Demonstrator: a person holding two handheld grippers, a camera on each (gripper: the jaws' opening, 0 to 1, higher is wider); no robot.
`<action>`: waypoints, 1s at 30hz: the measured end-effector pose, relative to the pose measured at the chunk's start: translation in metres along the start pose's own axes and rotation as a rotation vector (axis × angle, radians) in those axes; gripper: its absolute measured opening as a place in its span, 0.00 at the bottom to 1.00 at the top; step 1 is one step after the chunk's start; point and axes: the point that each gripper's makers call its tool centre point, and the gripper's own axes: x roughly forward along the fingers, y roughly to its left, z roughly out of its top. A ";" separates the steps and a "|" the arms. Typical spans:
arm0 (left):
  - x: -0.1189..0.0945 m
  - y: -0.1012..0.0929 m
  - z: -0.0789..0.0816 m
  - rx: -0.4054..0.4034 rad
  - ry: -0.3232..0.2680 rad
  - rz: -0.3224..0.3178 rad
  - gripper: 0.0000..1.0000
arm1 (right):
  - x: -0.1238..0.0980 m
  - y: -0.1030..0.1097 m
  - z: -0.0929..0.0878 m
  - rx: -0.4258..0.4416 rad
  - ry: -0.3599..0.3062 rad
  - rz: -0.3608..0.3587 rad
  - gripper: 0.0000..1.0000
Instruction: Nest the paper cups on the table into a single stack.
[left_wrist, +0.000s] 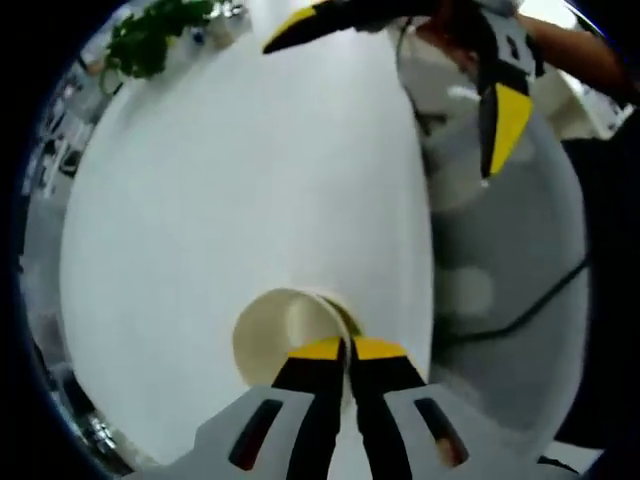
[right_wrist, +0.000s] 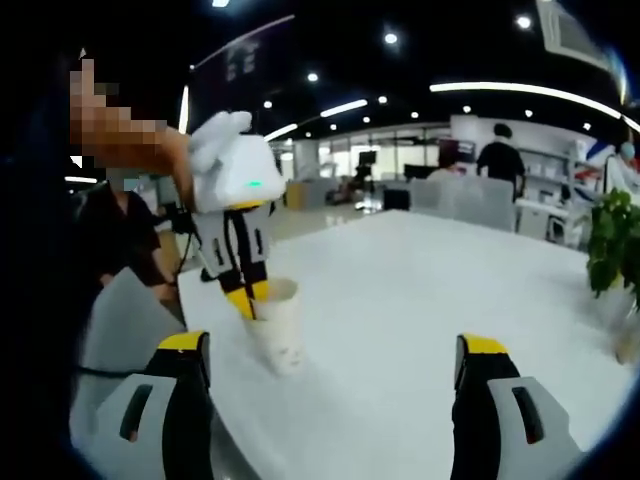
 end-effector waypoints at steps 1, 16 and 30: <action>0.000 0.001 0.001 -0.002 -0.010 0.008 0.03 | 0.000 0.000 0.000 0.000 0.000 0.000 1.00; -0.007 0.014 0.003 0.068 -0.046 0.106 0.28 | 0.008 0.006 0.007 -0.004 -0.009 0.017 1.00; -0.012 0.020 0.006 0.077 -0.083 0.124 0.37 | 0.012 0.010 0.006 -0.003 -0.008 0.032 1.00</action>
